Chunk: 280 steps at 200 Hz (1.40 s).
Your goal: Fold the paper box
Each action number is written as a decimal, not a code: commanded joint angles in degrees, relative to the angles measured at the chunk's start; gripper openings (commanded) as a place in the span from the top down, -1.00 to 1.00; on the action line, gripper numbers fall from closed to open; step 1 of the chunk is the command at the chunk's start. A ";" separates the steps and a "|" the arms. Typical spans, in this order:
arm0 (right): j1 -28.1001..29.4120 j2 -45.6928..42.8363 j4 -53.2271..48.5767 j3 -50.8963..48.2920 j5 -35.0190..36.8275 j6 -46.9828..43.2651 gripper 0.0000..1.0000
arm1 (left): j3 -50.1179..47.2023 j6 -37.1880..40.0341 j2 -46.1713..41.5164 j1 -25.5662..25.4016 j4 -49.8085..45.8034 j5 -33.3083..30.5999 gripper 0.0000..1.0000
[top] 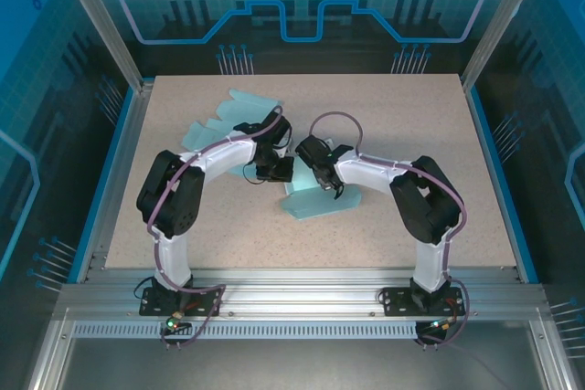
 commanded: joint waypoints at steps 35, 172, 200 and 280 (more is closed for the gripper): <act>-0.71 9.43 -10.72 4.21 2.35 -2.75 0.69 | 1.95 2.41 2.75 0.30 -5.41 1.27 1.00; 3.87 10.77 -24.38 10.63 -3.87 -1.04 1.00 | 2.27 -10.03 6.99 -2.50 1.71 -22.92 0.72; 3.84 10.05 -25.62 10.54 -3.33 -0.39 1.00 | 3.37 -9.67 7.62 -2.71 -1.65 -27.14 0.90; 3.71 9.65 -23.35 9.75 -7.33 1.11 1.00 | 2.82 -12.81 8.58 -4.98 -2.80 -31.21 0.70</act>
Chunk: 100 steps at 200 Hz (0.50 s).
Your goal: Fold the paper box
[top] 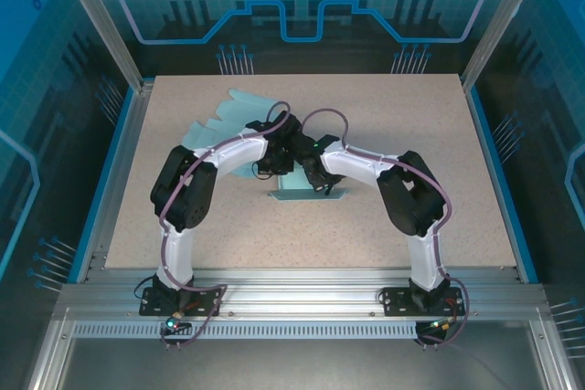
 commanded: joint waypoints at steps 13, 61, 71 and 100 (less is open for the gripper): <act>1.74 3.82 -8.37 -1.39 -1.99 -3.32 1.00 | -4.25 -2.89 0.00 -2.63 1.28 -6.55 0.39; 1.66 3.92 -8.86 -1.24 -2.52 -4.31 1.00 | -5.64 -3.01 -10.78 -1.41 5.77 4.89 -0.06; 1.70 3.92 -9.16 -1.25 -2.49 -4.76 1.00 | -6.81 -3.54 -12.68 -0.72 6.53 6.19 -0.17; 2.34 5.83 -11.47 -0.09 -0.37 -5.96 1.00 | -12.01 -5.97 -19.02 2.02 10.98 10.15 -0.37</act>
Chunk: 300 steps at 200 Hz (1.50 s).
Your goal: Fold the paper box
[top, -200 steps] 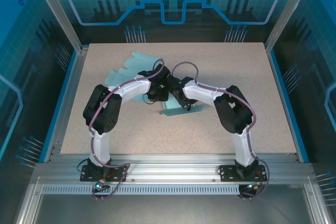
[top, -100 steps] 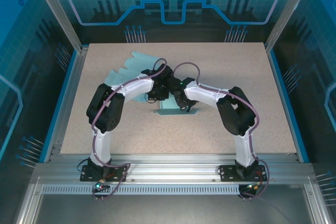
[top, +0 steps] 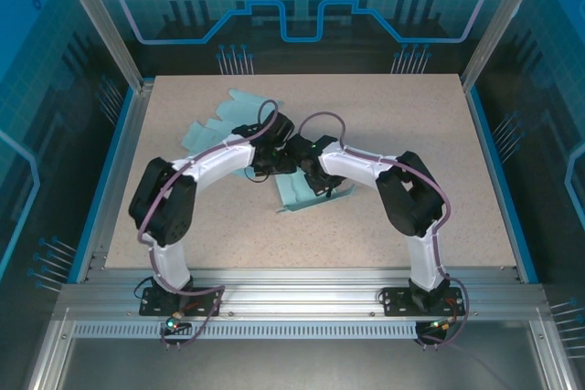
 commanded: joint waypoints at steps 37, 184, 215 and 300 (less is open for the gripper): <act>2.49 10.32 -10.43 1.25 3.57 -2.92 1.00 | -7.94 -3.33 -12.79 5.29 7.81 3.43 -0.46; 7.45 7.35 0.72 -0.38 8.16 -16.17 1.00 | -17.33 2.92 -26.92 20.99 8.48 -1.88 -0.61; 6.90 6.56 5.97 0.21 5.77 -30.69 1.00 | -18.95 3.23 -27.47 20.99 9.79 -2.21 -0.62; 5.84 8.88 5.69 8.88 5.24 -37.21 0.27 | -19.40 5.03 -26.70 20.99 10.61 -1.20 -0.62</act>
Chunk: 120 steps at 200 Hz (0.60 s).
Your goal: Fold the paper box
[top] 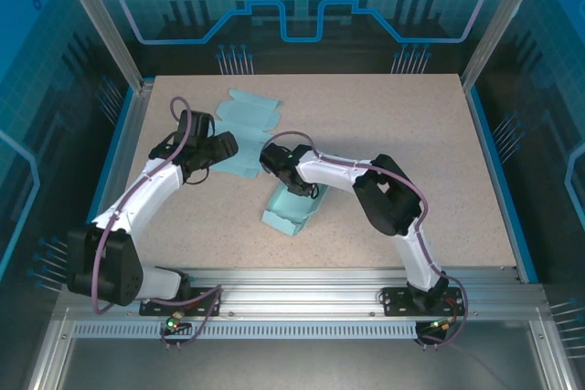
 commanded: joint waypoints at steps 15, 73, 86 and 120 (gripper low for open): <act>-0.35 -0.27 0.29 2.80 -2.21 -2.33 0.19 | -0.46 1.49 0.26 0.23 1.02 2.44 -0.60; -0.35 -4.93 -0.33 10.48 -2.65 -2.48 -0.05 | -0.87 1.99 1.32 0.27 1.67 5.65 -0.54; -0.11 -6.24 -1.04 13.03 -2.43 -1.61 -0.06 | -1.08 2.33 1.84 0.23 1.64 7.31 -0.48; 0.84 -13.57 -2.64 15.39 -0.77 5.63 -0.06 | -2.35 4.75 3.72 -2.37 -1.58 9.19 -0.37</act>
